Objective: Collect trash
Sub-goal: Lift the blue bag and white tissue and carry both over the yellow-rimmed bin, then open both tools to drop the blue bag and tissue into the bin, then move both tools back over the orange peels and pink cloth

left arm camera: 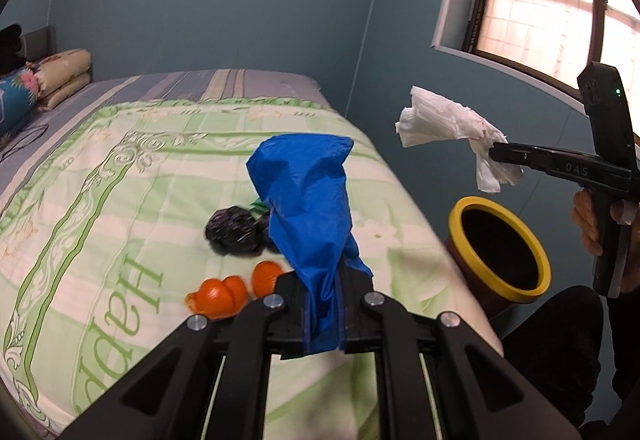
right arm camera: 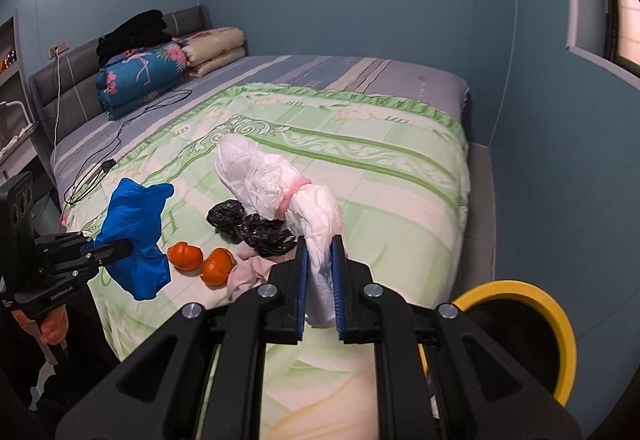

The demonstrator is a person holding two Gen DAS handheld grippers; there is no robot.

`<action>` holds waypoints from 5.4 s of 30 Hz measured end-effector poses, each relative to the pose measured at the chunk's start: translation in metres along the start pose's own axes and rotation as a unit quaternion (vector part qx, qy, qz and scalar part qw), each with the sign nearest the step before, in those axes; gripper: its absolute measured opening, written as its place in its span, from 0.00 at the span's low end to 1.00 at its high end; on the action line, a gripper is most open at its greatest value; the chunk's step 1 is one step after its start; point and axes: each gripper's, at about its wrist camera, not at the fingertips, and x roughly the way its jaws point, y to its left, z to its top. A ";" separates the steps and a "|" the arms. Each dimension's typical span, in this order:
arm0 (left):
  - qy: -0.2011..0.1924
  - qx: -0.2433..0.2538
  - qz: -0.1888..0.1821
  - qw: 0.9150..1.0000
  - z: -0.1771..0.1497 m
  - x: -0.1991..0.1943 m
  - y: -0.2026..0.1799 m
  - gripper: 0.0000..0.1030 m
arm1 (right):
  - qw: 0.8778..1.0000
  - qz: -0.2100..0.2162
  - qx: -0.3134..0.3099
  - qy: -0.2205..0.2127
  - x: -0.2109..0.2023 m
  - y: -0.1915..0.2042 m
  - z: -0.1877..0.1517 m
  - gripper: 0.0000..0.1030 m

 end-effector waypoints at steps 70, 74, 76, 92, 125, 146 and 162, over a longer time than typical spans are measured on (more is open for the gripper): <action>0.044 0.110 -0.172 0.978 0.059 0.143 -0.222 0.08 | 0.973 -0.161 0.165 0.015 -0.058 -0.204 -0.095 0.10; 0.057 0.107 -0.178 0.976 0.056 0.158 -0.229 0.08 | 0.970 -0.164 0.175 0.026 -0.049 -0.212 -0.100 0.10; 0.065 0.106 -0.182 0.975 0.054 0.165 -0.232 0.08 | 0.969 -0.164 0.181 0.031 -0.045 -0.215 -0.103 0.10; 0.103 0.119 -0.193 0.969 0.040 0.202 -0.263 0.08 | 0.964 -0.154 0.214 0.045 -0.037 -0.234 -0.115 0.11; 0.040 0.058 -0.158 0.985 0.061 0.150 -0.199 0.62 | 0.964 -0.156 0.217 0.014 -0.066 -0.219 -0.092 0.43; -0.021 0.009 -0.044 0.999 0.069 0.070 -0.063 0.74 | 0.991 -0.053 0.119 0.013 0.007 -0.097 -0.014 0.51; -0.005 -0.018 0.061 0.998 0.035 0.044 0.047 0.82 | 0.995 0.008 0.042 0.090 0.090 -0.003 0.001 0.53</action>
